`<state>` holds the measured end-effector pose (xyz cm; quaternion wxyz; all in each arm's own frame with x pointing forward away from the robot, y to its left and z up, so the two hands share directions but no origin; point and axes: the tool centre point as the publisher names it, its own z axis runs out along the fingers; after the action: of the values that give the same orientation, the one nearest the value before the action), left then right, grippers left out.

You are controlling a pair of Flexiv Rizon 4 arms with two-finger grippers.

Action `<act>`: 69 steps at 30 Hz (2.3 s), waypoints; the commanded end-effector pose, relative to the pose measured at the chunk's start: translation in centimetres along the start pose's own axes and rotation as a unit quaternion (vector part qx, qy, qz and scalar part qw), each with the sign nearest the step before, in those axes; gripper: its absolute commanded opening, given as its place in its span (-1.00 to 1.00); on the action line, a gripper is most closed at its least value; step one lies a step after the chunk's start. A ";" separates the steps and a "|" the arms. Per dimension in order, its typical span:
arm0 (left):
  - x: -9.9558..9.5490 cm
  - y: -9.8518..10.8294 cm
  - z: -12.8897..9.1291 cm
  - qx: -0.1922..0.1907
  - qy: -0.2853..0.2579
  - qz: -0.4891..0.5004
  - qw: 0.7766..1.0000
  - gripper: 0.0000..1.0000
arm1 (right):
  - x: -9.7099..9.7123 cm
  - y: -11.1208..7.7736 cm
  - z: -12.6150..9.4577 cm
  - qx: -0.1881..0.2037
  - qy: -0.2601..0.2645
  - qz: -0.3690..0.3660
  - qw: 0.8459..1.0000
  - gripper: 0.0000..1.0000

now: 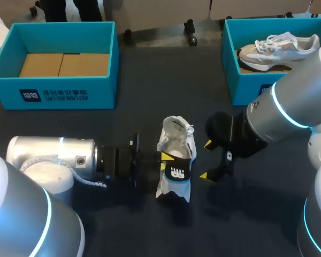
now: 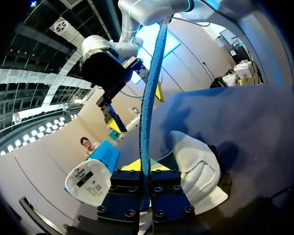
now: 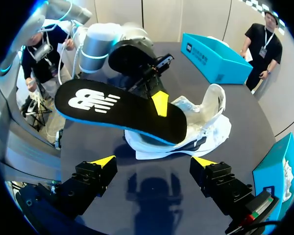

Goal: Take the shoe out of the shoebox, open the shoe tongue, remove and reinsert the insole, then place the shoe into the shoebox

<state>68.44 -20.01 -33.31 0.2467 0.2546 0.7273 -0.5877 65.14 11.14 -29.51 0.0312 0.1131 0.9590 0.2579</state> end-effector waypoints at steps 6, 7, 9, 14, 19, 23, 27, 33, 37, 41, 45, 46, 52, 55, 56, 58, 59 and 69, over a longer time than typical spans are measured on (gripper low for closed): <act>-0.1 1.6 0.7 -0.019 0.005 0.003 1.000 -1.00 | 0.1 -0.1 0.0 -0.001 0.000 0.000 1.000 1.00; -0.1 1.7 0.7 -0.021 0.005 0.004 1.000 -1.00 | 0.1 -0.1 0.0 -0.001 0.000 0.000 1.000 1.00; -0.2 1.8 0.7 -0.023 0.003 0.003 1.000 -1.00 | 0.1 -0.1 0.0 -0.001 0.000 0.000 1.000 1.00; -0.6 0.7 0.2 -0.010 -0.004 -0.001 1.000 -0.36 | 0.1 -0.1 0.0 -0.001 0.000 0.000 1.000 1.00; -0.9 -0.3 -0.1 0.000 -0.006 -0.001 1.000 -0.34 | 0.1 -0.1 0.0 -0.001 0.000 0.000 1.000 1.00; -0.8 -1.1 -0.2 0.011 -0.003 -0.002 1.000 -0.47 | 0.1 -0.1 0.0 -0.001 0.000 0.000 1.000 1.00; -0.4 -1.4 -0.2 0.016 0.005 -0.005 1.000 -0.77 | 0.1 -0.1 0.0 -0.001 0.000 0.000 1.000 1.00; -0.1 -0.5 0.2 0.008 0.018 -0.004 1.000 -1.00 | 0.1 -0.1 0.0 -0.001 0.000 0.000 1.000 1.00; -0.3 0.3 0.5 0.004 0.020 0.003 1.000 -1.00 | 0.1 -0.1 0.0 -0.001 0.000 0.000 1.000 1.00; -0.5 1.0 0.8 0.000 0.022 0.012 1.000 -1.00 | 0.1 -0.1 0.0 -0.001 0.000 0.000 1.000 1.00; -0.6 1.7 1.0 -0.005 0.023 0.020 1.000 -1.00 | 0.1 -0.1 0.0 -0.001 0.000 0.000 1.000 1.00; -0.7 1.8 1.0 -0.006 0.023 0.020 1.000 -1.00 | 0.1 -0.1 0.0 -0.001 0.000 0.000 1.000 1.00; -0.9 1.9 0.5 -0.017 0.020 0.018 0.999 -1.00 | 0.1 -0.1 0.0 -0.001 0.000 0.000 1.000 1.00; -1.0 1.3 -0.1 -0.016 0.020 0.018 1.000 -0.38 | 0.1 -0.1 0.0 -0.001 0.000 0.000 1.000 1.00; -1.0 1.0 -0.2 -0.015 0.020 0.018 1.000 -0.30 | 0.1 -0.1 0.0 -0.001 0.000 0.000 1.000 1.00; -1.1 0.4 -0.4 -0.008 0.020 0.020 1.000 -0.24 | 0.1 -0.1 0.0 -0.001 0.000 0.000 1.000 1.00; -1.1 0.1 -0.4 -0.004 0.021 0.021 1.000 -0.22 | 0.1 -0.1 0.0 -0.001 0.000 0.000 1.000 1.00; -0.5 -0.7 0.6 0.005 0.038 0.020 0.999 -0.69 | 0.1 -0.1 0.0 -0.001 0.000 0.000 1.000 1.00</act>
<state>68.39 -20.35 -32.47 0.2324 0.2907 0.7239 -0.5809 65.14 11.14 -29.51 0.0312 0.1131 0.9590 0.2579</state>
